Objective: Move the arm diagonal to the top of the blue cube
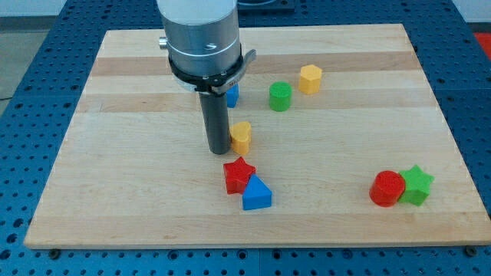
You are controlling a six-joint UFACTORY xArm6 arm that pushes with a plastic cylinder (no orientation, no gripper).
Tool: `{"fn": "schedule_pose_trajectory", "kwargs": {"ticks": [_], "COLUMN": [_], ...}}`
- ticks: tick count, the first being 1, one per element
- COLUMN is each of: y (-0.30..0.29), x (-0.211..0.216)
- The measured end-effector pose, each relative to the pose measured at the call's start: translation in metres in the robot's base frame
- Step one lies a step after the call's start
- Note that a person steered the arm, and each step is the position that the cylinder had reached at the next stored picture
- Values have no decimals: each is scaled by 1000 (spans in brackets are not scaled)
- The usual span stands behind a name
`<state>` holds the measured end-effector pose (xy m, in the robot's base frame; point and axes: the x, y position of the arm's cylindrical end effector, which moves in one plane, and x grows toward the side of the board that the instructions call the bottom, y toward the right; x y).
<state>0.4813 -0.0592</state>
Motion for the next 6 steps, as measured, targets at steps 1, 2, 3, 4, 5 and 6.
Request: {"fn": "schedule_pose_trajectory", "kwargs": {"ticks": [1, 2, 3, 4, 5, 6], "y": [-23, -51, -23, 34, 31, 21], "x": [-40, -109, -158, -158, -156, -142]}}
